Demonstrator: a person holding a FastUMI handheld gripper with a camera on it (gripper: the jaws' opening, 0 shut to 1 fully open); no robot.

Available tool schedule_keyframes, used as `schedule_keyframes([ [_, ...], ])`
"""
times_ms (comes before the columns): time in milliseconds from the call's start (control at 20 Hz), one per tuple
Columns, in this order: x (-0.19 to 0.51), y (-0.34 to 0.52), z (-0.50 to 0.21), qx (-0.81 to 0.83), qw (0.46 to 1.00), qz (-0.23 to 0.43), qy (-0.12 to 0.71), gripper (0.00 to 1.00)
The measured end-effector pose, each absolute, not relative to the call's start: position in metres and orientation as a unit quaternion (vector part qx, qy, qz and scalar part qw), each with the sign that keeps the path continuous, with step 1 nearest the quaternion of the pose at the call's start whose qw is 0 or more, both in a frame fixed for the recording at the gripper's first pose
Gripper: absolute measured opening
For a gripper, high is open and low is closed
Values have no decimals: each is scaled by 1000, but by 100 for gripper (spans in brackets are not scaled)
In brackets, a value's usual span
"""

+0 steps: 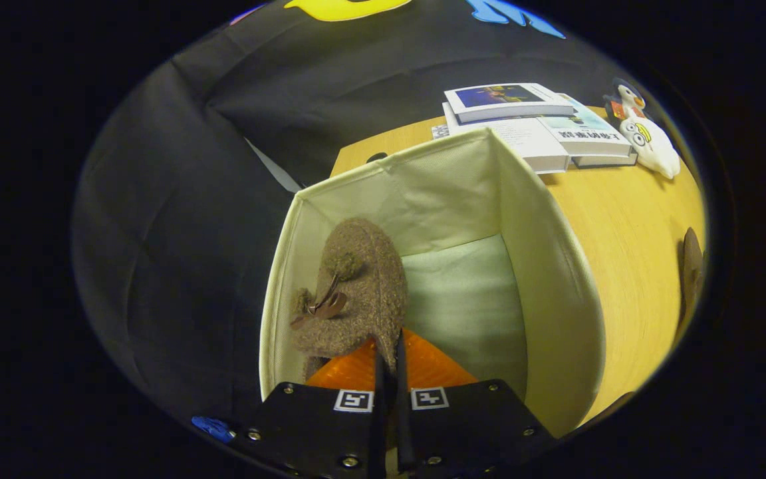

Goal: Open the storage box then place both shoes into the box .Put the left shoe in first, then the right shoe, with the right side of both shoes facing outward in a uniform manner.

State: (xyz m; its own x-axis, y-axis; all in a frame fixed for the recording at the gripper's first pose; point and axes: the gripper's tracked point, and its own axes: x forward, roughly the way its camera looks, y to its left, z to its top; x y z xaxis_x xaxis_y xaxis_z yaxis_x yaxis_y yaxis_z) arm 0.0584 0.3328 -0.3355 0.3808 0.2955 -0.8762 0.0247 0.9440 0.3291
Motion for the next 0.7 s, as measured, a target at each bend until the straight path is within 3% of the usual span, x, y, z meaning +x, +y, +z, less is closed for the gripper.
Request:
schedule_keyframes([
  [50, 57, 335, -325, 146, 816, 103, 549, 16],
  [200, 48, 343, -305, 126, 821, 155, 536, 87],
  [350, 48, 313, -270, 57, 851, 183, 489, 88],
  [400, 48, 303, -256, 43, 859, 191, 473, 96],
  [700, 50, 212, -182, 7, 903, 182, 390, 99],
])
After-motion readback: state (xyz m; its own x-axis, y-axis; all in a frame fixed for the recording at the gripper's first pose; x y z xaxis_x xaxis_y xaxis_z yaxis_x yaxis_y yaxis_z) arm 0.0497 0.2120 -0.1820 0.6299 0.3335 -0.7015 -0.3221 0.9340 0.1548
